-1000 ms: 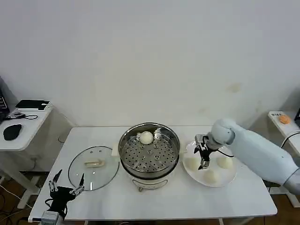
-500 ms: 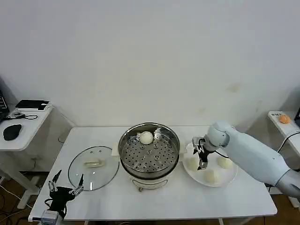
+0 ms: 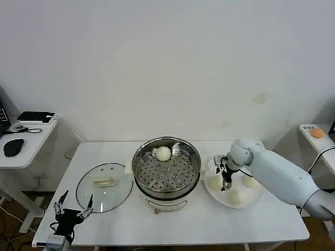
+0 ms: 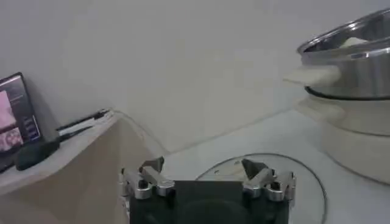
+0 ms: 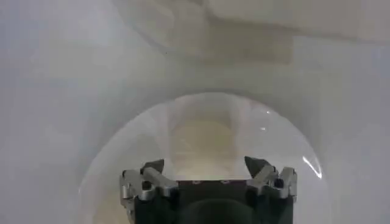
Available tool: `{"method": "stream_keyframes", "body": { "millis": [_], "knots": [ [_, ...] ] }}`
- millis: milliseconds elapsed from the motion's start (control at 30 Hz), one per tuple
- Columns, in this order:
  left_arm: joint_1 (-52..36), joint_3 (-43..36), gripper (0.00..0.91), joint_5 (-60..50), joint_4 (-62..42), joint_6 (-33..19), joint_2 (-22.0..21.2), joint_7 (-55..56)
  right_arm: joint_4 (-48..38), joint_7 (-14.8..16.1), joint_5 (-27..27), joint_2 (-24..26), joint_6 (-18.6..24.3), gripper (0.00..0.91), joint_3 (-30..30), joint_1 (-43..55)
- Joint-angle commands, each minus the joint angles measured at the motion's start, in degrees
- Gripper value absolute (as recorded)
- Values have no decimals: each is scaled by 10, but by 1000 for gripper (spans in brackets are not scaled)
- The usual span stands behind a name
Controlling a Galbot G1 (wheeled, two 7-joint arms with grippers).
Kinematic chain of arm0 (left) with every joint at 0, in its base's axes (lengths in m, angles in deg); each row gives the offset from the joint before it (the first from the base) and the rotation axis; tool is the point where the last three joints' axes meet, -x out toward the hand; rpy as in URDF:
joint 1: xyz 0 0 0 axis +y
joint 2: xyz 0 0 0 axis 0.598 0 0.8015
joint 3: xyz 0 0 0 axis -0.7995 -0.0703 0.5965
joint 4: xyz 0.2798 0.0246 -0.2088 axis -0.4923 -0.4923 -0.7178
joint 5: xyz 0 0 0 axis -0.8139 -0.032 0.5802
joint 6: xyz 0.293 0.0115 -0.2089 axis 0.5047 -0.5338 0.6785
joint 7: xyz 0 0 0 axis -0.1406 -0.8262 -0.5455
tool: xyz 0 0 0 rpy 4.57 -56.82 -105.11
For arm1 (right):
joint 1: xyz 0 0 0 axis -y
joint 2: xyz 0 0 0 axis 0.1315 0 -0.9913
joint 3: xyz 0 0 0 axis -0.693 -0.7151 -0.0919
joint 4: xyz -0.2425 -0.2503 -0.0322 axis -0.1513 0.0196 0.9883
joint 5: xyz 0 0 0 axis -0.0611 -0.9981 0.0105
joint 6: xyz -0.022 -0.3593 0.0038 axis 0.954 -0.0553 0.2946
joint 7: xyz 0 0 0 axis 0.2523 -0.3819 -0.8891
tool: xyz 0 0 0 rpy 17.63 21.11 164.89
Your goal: Take steamed baozi put them in steamer then cover it.
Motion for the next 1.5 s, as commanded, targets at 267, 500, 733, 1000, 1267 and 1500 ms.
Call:
{"method": "stream_keyframes", "body": {
  "millis": [267, 500, 733, 1000, 1267, 1500],
  "knots": [
    [1, 0, 907, 0, -2, 0, 0, 1, -9, -5, -3, -8, 2, 655, 0, -2],
    [1, 0, 907, 0, -2, 0, -2, 1, -7, -5, -2, -5, 3, 595, 3, -3],
    [0, -1, 907, -1, -4, -1, -2, 1, 15, -4, 4, 13, 2, 605, 19, -1],
    [-15, -6, 907, -1, -5, 2, -4, -2, 98, 6, 65, 84, -12, 605, 2, 88],
    [-15, -6, 907, 3, -7, 2, -9, -2, 151, 23, 188, 85, -38, 605, -103, 283],
    [-13, -6, 907, 5, 16, 2, -11, -3, 147, 26, 269, 11, -69, 605, -159, 382]
  ]
}}
